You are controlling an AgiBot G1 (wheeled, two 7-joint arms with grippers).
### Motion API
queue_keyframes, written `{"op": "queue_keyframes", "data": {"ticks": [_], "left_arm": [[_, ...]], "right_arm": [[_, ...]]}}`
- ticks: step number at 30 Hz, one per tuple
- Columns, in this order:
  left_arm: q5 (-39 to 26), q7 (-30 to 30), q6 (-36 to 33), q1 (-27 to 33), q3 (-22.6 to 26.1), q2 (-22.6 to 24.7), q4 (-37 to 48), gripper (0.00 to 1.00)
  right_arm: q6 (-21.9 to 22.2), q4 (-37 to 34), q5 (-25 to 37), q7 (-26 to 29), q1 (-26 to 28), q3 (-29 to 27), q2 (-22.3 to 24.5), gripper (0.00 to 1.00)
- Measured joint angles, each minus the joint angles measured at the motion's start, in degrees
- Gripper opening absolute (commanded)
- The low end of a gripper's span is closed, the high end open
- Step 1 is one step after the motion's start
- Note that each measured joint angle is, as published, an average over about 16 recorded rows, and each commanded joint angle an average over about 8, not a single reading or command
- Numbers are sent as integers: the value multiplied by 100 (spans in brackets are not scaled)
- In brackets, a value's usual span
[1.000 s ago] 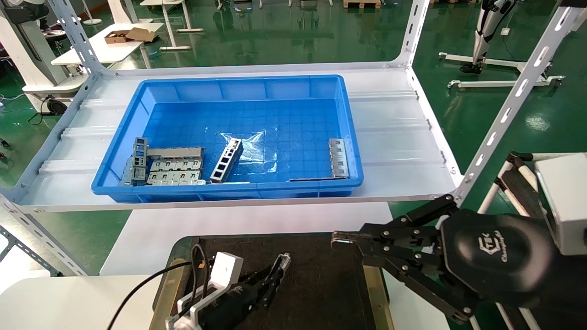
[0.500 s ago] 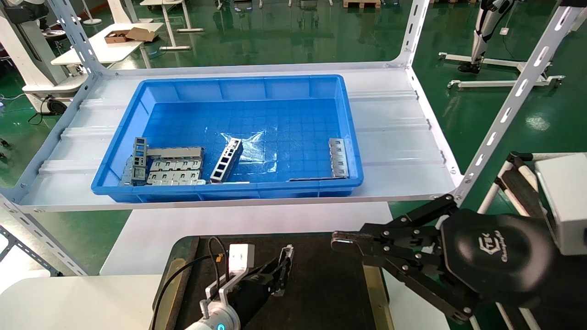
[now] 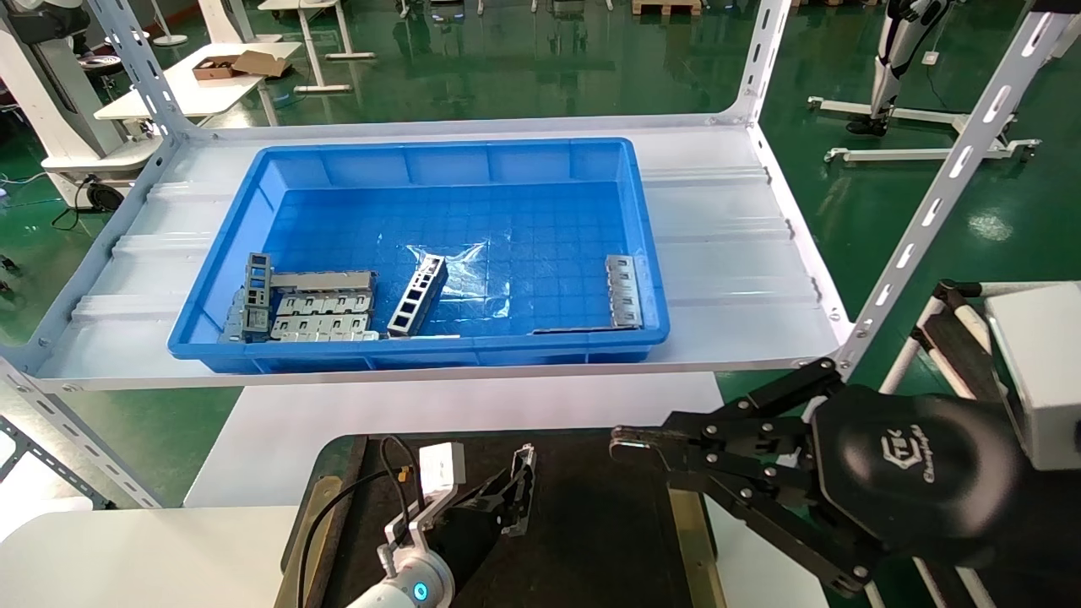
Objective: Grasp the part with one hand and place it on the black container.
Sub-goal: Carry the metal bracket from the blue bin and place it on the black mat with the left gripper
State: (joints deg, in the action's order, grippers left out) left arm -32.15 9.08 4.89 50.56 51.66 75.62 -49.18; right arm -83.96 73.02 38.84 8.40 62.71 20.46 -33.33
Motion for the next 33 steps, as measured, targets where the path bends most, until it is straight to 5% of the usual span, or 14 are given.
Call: {"op": "queue_keyframes", "data": {"ticks": [16, 17, 24, 25, 33], "left_arm": [[-82, 149, 13, -130, -262, 142, 159, 2], [-85, 159, 14, -135, -263, 143, 163, 7], [-90, 244, 6, -160, -271, 149, 171, 92], [-87, 261, 2, -163, -277, 149, 166, 99], [-110, 352, -127, -199, -355, 116, 85, 100]], "right_arm": [[1, 0, -1, -1, 0, 1, 1, 1], [1, 0, -1, -1, 0, 1, 1, 10], [1, 0, -1, -1, 1, 2, 1, 97], [1, 0, -1, -1, 1, 2, 1, 100], [1, 0, -2, -1, 1, 3, 1, 100]]}}
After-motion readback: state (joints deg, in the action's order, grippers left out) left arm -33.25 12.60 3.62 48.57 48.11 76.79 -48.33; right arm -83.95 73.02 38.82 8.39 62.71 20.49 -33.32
